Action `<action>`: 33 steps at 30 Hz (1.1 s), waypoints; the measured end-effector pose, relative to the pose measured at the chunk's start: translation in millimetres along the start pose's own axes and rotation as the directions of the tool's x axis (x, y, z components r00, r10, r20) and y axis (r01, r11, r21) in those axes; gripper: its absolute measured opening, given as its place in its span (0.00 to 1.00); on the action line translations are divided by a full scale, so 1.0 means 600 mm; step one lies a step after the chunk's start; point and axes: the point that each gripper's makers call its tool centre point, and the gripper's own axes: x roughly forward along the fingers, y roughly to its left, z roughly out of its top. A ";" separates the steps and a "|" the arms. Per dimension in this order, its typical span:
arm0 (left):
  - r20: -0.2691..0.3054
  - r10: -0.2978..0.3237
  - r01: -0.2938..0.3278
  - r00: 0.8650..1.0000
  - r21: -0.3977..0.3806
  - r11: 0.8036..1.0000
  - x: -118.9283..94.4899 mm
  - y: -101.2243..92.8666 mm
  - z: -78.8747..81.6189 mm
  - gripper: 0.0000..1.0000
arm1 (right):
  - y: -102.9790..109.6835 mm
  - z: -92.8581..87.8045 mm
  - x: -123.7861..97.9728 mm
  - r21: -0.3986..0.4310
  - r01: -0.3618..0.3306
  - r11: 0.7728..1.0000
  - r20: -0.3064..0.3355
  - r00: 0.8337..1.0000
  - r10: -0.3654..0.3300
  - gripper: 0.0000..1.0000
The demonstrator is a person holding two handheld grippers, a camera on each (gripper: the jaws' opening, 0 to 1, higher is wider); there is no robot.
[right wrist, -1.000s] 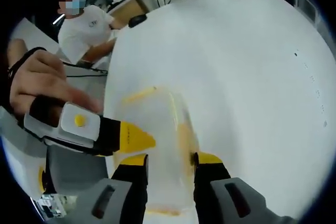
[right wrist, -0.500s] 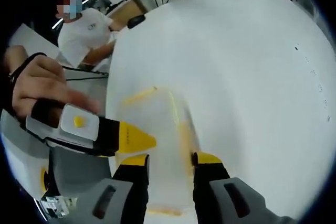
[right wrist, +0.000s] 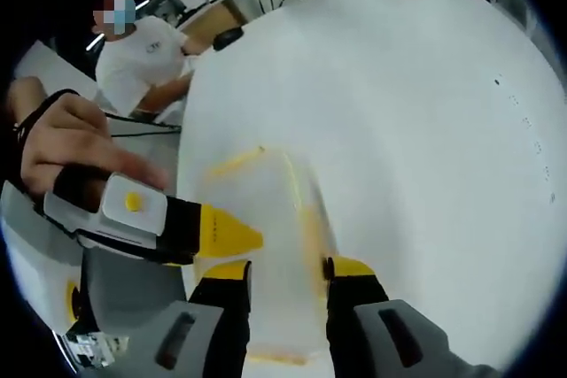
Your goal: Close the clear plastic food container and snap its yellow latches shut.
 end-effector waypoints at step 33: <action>0.031 -0.067 0.068 0.997 -0.037 0.997 -0.006 -0.014 0.019 0.65 | 0.003 -0.012 -0.022 -0.147 0.051 0.988 0.049 0.998 -0.044 0.46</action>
